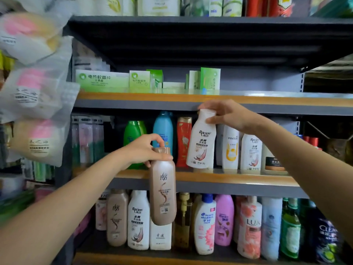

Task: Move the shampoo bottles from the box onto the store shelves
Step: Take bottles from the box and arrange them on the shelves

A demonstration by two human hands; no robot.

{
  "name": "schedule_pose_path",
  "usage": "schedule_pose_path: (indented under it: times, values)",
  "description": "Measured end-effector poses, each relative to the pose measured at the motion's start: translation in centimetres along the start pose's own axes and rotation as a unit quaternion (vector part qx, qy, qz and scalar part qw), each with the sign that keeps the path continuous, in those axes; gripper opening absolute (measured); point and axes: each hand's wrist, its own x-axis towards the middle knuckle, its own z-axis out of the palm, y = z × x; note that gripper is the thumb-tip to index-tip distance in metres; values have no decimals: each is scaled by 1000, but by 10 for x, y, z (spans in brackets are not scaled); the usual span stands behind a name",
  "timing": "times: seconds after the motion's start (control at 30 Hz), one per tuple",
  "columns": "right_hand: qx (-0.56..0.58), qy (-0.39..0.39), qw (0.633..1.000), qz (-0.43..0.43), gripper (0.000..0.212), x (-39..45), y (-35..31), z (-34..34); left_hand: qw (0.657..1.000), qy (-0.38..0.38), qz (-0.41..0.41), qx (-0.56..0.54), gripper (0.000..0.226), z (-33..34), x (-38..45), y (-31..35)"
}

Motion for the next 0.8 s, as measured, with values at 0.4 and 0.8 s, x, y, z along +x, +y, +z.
schedule_pose_path:
  times: [0.4,0.8]
  values:
    - [-268,0,963,-23,41,2,28,19,1000,22,-4,-5,37,9,12,-4]
    - [-286,177,927,166,89,2,53,79,1000,26,-7,-8,31,14,17,-12]
